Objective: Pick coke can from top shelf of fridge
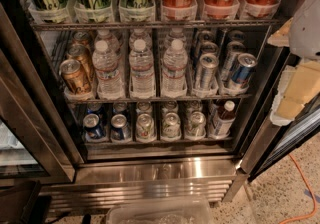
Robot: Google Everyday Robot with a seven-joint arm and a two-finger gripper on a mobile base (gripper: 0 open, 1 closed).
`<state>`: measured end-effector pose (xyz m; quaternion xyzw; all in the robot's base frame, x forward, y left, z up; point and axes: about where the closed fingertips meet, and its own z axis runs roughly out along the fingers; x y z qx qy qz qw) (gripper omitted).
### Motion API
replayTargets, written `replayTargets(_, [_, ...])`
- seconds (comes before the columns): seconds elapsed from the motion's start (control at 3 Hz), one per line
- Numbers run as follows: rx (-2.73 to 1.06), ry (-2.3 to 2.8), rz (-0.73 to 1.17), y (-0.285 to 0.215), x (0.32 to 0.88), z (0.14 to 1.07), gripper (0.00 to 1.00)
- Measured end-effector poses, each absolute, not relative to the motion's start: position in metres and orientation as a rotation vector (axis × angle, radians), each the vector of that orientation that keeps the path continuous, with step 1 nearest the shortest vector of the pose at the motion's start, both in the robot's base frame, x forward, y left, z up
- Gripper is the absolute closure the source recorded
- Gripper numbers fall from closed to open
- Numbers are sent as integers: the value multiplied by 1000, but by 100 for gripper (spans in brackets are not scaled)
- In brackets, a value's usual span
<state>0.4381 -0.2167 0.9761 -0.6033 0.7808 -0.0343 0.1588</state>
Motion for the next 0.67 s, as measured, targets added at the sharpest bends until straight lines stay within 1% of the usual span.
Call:
replayTargets(0.33, [-1725,2232,-98,-217,438,976,0])
replayTargets(0.67, [-1708,2213,7,-212,441,979,0])
